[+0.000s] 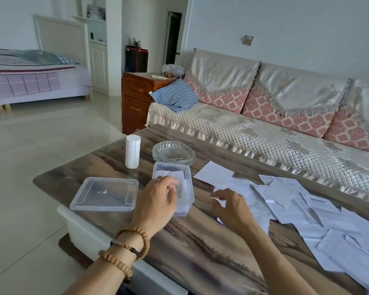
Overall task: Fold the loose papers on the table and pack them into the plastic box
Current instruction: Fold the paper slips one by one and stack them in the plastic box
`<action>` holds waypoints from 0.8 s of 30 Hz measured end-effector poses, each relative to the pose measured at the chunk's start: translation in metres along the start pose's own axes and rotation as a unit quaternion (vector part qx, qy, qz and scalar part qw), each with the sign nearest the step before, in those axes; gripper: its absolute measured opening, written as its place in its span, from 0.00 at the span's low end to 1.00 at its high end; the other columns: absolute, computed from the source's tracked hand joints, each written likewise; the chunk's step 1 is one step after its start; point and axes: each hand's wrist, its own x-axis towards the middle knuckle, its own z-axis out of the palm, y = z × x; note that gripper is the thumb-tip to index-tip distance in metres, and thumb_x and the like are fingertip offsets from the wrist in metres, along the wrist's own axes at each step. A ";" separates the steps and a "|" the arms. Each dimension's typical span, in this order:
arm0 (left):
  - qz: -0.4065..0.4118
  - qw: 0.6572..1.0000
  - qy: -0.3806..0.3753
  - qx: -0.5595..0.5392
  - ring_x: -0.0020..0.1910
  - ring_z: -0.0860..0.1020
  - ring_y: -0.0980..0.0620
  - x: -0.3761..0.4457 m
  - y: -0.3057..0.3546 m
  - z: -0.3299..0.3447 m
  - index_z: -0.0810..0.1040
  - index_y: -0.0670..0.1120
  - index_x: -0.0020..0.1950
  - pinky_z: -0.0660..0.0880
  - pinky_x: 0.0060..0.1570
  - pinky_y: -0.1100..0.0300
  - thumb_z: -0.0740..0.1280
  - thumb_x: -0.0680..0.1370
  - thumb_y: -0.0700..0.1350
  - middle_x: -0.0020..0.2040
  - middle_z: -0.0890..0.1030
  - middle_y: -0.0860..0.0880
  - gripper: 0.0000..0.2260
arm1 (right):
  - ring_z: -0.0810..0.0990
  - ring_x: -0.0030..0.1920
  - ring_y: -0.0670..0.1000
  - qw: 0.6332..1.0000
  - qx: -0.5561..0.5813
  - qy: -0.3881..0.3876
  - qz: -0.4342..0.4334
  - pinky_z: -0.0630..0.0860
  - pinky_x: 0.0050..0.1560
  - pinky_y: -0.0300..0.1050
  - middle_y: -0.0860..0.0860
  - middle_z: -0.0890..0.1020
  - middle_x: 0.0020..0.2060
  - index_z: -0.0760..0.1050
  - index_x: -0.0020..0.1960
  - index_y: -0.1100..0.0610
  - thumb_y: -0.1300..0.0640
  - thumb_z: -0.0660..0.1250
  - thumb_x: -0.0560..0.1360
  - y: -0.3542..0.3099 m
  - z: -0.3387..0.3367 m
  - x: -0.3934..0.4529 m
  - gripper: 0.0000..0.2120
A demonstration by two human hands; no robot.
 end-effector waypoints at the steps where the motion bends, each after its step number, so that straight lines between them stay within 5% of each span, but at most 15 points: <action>1: 0.006 1.000 -0.015 -0.008 0.46 0.77 0.57 -0.003 0.009 0.005 0.79 0.49 0.54 0.74 0.44 0.67 0.65 0.78 0.40 0.48 0.80 0.56 0.07 | 0.80 0.58 0.50 1.000 -0.002 -0.003 0.022 0.73 0.54 0.39 0.49 0.83 0.56 0.81 0.57 0.55 0.58 0.64 0.78 0.015 -0.002 -0.013 0.11; 5: 0.019 0.992 -0.124 -0.021 0.45 0.79 0.58 -0.021 0.049 0.052 0.79 0.48 0.57 0.77 0.46 0.65 0.65 0.79 0.45 0.49 0.82 0.54 0.08 | 0.76 0.61 0.47 0.993 0.026 0.019 0.114 0.68 0.56 0.37 0.47 0.78 0.60 0.78 0.61 0.53 0.54 0.65 0.78 0.072 -0.012 -0.058 0.12; 8: -0.015 0.980 -0.198 0.007 0.51 0.79 0.56 -0.027 0.065 0.096 0.77 0.50 0.60 0.79 0.49 0.62 0.66 0.78 0.48 0.54 0.81 0.53 0.11 | 0.77 0.55 0.51 0.972 0.099 0.063 0.205 0.70 0.50 0.41 0.51 0.76 0.53 0.78 0.58 0.51 0.55 0.67 0.76 0.103 -0.020 -0.068 0.11; 11: -0.077 0.970 -0.228 0.009 0.55 0.78 0.52 -0.012 0.070 0.140 0.74 0.48 0.62 0.77 0.51 0.58 0.68 0.76 0.50 0.58 0.78 0.50 0.16 | 0.73 0.39 0.51 0.906 0.254 0.130 0.313 0.68 0.37 0.42 0.52 0.76 0.41 0.74 0.45 0.56 0.59 0.65 0.72 0.128 -0.036 -0.055 0.02; 14: -0.176 0.959 -0.223 -0.014 0.50 0.79 0.48 0.012 0.071 0.167 0.74 0.45 0.57 0.75 0.38 0.61 0.70 0.73 0.50 0.54 0.80 0.47 0.16 | 0.68 0.35 0.53 0.840 0.343 0.172 0.384 0.64 0.39 0.47 0.55 0.71 0.31 0.71 0.39 0.70 0.63 0.67 0.69 0.150 -0.043 -0.030 0.10; 16: -0.226 0.948 -0.222 -0.033 0.51 0.80 0.46 0.025 0.070 0.182 0.74 0.43 0.57 0.79 0.42 0.57 0.72 0.68 0.51 0.54 0.80 0.46 0.21 | 0.69 0.32 0.55 0.814 0.375 0.176 0.408 0.67 0.38 0.50 0.55 0.70 0.28 0.68 0.33 0.65 0.60 0.71 0.66 0.159 -0.039 -0.010 0.13; 20: -0.194 0.941 -0.274 0.052 0.58 0.76 0.49 0.019 0.065 0.201 0.74 0.48 0.63 0.77 0.55 0.57 0.77 0.61 0.53 0.58 0.79 0.51 0.32 | 0.80 0.46 0.61 0.803 0.390 0.140 0.428 0.80 0.48 0.55 0.60 0.79 0.47 0.71 0.47 0.65 0.57 0.75 0.65 0.167 -0.028 0.026 0.19; 24: -0.170 0.944 -0.281 0.030 0.53 0.78 0.54 0.013 0.060 0.201 0.80 0.51 0.55 0.76 0.51 0.62 0.77 0.64 0.53 0.53 0.80 0.55 0.22 | 0.79 0.52 0.61 0.824 0.385 0.085 0.407 0.80 0.51 0.53 0.60 0.79 0.52 0.72 0.58 0.63 0.62 0.73 0.69 0.167 -0.012 0.051 0.20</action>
